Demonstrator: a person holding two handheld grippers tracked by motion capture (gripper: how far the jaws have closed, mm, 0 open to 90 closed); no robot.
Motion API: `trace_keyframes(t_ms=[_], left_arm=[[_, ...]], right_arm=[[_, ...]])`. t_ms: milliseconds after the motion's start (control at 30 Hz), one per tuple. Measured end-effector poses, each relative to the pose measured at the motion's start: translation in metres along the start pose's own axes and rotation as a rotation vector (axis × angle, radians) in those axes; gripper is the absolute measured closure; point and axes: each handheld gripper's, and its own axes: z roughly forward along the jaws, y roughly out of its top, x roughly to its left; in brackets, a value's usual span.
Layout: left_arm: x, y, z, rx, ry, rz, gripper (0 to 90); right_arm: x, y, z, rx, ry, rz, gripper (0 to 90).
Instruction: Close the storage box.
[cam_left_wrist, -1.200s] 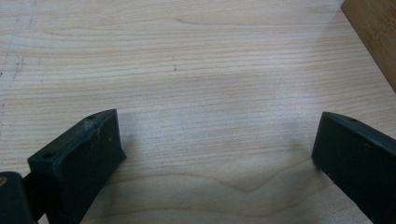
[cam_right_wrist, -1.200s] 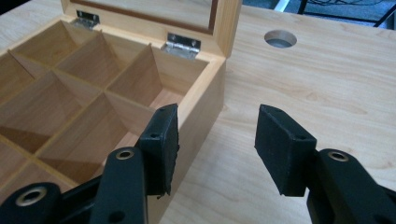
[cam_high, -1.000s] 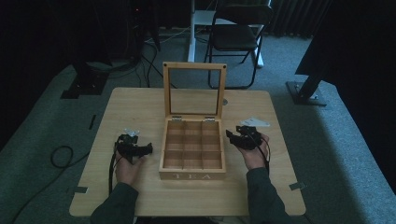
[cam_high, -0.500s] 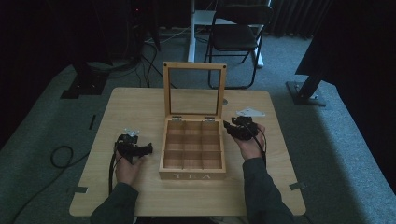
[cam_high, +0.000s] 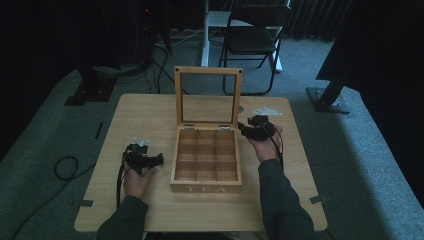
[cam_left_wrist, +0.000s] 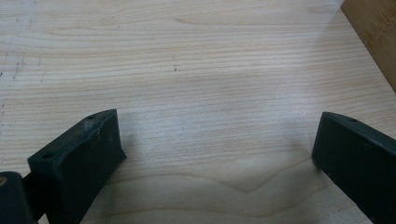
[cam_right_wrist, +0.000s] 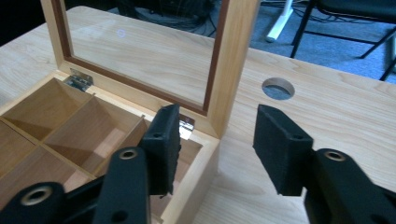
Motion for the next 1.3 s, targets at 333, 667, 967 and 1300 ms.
trace_keyframes(t_ms=[333, 667, 967, 1300], left_arm=[[0.000, 0.000, 0.000, 0.002, 0.000, 0.001, 1.6], [0.000, 0.000, 0.000, 0.001, -0.001, -0.001, 1.6], [0.000, 0.000, 0.000, 0.002, -0.001, 0.001, 1.6], [0.000, 0.000, 0.000, 0.000, 0.000, 0.000, 1.6]], right_arm=[[-0.005, 0.015, 0.006, -0.012, 0.005, 0.011, 42.3], [-0.004, 0.032, 0.012, -0.023, 0.008, -0.024, 47.4], [-0.006, 0.040, 0.021, -0.018, 0.012, -0.025, 47.6], [-0.010, 0.052, 0.033, -0.026, 0.023, -0.003, 42.0]])
